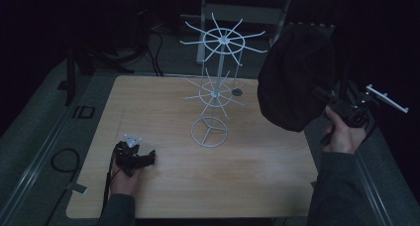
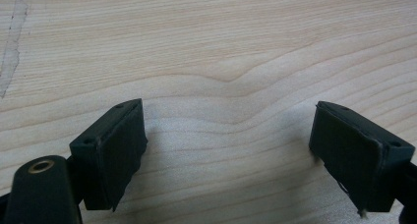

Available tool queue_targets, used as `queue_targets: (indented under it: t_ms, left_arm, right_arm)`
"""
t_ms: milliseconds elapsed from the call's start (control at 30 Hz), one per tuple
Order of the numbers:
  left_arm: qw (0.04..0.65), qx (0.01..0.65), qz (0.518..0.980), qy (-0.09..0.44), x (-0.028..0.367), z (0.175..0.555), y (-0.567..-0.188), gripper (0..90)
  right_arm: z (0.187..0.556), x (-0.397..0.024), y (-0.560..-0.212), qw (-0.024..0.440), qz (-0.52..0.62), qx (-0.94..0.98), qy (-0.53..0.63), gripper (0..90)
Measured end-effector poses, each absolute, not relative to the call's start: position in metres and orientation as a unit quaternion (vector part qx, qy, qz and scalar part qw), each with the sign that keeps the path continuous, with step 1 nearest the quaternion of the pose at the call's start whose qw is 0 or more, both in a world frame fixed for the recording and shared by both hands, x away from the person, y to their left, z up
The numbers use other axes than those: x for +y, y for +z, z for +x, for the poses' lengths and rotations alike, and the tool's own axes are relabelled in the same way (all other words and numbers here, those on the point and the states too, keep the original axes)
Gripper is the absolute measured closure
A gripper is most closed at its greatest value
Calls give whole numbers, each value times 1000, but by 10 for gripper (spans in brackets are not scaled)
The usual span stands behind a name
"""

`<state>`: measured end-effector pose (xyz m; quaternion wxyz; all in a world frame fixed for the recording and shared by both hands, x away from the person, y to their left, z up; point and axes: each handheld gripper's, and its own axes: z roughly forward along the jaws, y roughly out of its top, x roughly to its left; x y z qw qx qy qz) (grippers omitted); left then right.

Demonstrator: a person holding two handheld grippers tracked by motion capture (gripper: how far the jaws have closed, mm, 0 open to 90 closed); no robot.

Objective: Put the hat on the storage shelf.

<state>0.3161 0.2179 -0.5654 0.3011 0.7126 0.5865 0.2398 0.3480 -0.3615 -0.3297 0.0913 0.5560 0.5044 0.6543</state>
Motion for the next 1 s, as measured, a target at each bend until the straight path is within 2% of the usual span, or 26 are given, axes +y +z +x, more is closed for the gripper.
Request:
queue_targets:
  t_ms: [600, 1000]
  left_arm:
    - [301, 586, 713, 240, 218, 316, -565, 145]
    - [301, 587, 712, 240, 218, 316, -565, 145]
  right_arm:
    - [353, -347, -318, 75, 536, 510, 668, 777]
    - [366, -328, -322, 61, 538, 528, 655, 775]
